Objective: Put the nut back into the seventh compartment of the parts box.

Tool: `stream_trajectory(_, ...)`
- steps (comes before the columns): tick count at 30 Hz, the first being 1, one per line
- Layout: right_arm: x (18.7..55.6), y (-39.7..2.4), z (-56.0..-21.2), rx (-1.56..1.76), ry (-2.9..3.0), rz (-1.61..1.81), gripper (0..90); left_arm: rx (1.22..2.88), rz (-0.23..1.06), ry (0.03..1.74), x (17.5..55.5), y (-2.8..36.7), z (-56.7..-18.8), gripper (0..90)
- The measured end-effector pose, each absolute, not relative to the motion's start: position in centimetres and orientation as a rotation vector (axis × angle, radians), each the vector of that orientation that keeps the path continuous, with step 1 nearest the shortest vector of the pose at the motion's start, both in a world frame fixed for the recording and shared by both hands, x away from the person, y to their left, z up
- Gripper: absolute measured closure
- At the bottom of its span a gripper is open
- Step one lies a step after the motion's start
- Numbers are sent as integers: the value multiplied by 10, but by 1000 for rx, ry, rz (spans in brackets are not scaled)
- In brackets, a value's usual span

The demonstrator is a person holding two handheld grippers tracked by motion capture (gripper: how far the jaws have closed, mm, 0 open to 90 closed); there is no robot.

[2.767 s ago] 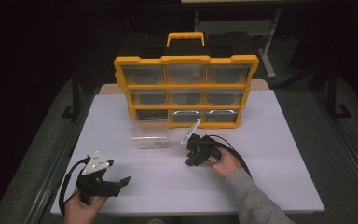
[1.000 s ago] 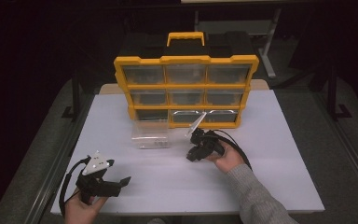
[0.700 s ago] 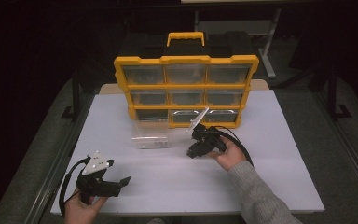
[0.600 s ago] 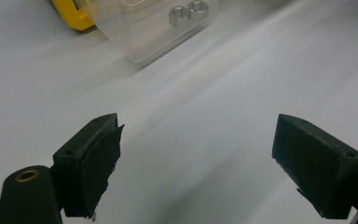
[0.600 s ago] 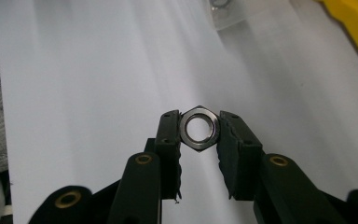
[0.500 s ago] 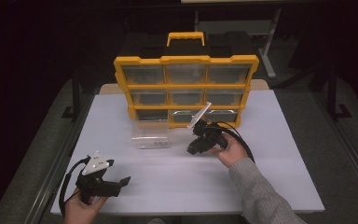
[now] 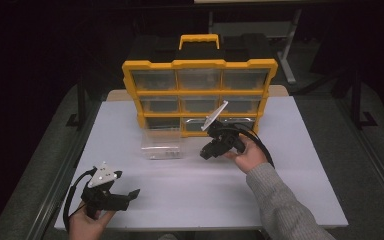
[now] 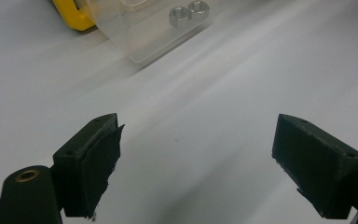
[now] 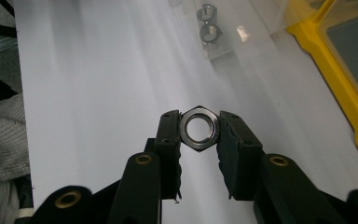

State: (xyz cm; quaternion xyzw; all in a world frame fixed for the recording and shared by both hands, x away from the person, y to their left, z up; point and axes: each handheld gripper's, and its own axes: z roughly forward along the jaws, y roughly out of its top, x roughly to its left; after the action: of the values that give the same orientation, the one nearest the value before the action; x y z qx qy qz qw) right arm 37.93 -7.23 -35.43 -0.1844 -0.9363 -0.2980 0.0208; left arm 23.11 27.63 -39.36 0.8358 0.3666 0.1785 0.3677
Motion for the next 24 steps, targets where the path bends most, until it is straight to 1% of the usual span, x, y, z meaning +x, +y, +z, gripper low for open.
stream_trajectory(24,392,-64,-317,-549,-2914,-941,691,2150,460,941,231,276,-393,146)
